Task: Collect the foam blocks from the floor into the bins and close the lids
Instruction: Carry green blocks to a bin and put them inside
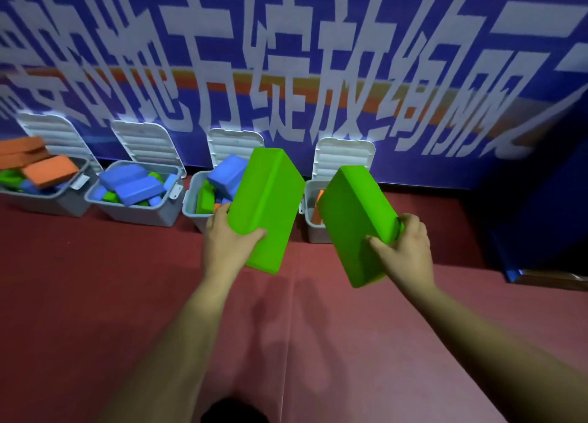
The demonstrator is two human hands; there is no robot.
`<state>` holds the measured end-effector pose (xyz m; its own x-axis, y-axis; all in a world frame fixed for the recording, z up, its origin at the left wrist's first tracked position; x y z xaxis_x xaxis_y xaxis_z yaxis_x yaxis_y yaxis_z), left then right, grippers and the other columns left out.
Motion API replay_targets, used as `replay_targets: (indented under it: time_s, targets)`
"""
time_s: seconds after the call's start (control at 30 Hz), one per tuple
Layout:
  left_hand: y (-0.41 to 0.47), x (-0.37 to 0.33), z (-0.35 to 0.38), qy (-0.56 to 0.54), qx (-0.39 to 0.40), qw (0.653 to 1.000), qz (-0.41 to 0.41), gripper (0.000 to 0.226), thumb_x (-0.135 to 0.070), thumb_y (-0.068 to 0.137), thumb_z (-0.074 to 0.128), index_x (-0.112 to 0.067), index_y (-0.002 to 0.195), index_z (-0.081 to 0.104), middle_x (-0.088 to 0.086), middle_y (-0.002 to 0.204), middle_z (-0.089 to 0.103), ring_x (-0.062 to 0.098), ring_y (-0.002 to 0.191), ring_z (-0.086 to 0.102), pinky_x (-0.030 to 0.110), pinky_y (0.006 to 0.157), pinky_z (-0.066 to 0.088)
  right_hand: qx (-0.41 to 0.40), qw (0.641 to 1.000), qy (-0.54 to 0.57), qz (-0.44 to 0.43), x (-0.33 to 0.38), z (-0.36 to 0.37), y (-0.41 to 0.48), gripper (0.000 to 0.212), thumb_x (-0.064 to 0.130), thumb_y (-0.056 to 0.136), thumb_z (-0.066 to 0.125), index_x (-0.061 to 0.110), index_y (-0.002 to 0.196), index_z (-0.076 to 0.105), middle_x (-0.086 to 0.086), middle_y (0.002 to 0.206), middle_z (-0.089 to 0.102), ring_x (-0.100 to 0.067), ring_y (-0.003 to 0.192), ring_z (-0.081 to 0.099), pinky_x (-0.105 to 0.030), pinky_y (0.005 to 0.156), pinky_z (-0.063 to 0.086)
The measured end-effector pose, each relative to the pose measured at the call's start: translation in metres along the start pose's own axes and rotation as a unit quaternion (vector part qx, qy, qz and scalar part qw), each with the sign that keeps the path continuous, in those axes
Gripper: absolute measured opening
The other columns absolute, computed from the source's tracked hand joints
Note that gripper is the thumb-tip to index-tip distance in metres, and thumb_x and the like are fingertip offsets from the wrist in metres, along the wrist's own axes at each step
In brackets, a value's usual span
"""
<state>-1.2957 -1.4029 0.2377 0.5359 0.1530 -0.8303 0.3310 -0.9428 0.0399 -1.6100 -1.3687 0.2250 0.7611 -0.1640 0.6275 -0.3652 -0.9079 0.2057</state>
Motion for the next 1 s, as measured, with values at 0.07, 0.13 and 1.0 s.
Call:
replay_targets:
  time_s: [0.07,0.13,1.0]
  targets:
    - [0.025,-0.003,0.016,0.015,-0.005,1.0,-0.006,0.086,-0.03,0.064,0.088,-0.014,0.139,0.047,0.011,0.134,0.053,0.028,0.123,0.051,0.036,0.1,0.041,0.003,1.0,0.022,-0.001,-0.001,0.013,0.032,0.068,0.038,0.072,0.081,0.007,0.123,0.048,-0.015,0.117,0.054,-0.036,0.113,0.049,-0.045,0.095,0.043]
    - [0.055,-0.007,0.037,0.022,-0.006,1.0,-0.01,0.085,-0.031,0.064,0.087,-0.014,0.138,0.048,0.011,0.132,0.055,0.028,0.121,0.053,0.038,0.101,0.043,0.004,0.999,0.04,0.005,-0.004,0.026,0.063,0.069,0.038,0.072,0.081,0.008,0.124,0.048,-0.015,0.119,0.053,-0.035,0.115,0.049,-0.046,0.096,0.043]
    - [0.367,-0.237,0.48,0.024,0.223,0.97,0.091,0.082,-0.032,0.066,0.085,-0.022,0.138,0.047,0.008,0.127,0.052,0.026,0.115,0.052,0.035,0.093,0.044,-0.08,0.976,-0.031,0.198,-0.201,0.013,0.445,0.07,0.04,0.073,0.081,0.01,0.127,0.047,-0.004,0.113,0.048,-0.027,0.111,0.047,-0.041,0.093,0.043]
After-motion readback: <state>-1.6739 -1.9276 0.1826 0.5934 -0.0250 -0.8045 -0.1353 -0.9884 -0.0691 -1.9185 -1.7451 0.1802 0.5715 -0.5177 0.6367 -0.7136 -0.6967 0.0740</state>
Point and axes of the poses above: each hand's wrist, its own y-axis towards the middle knuckle, its own z-axis out of the palm, x = y × z, the point moved 1 cm from there along y, towards the middle knuckle
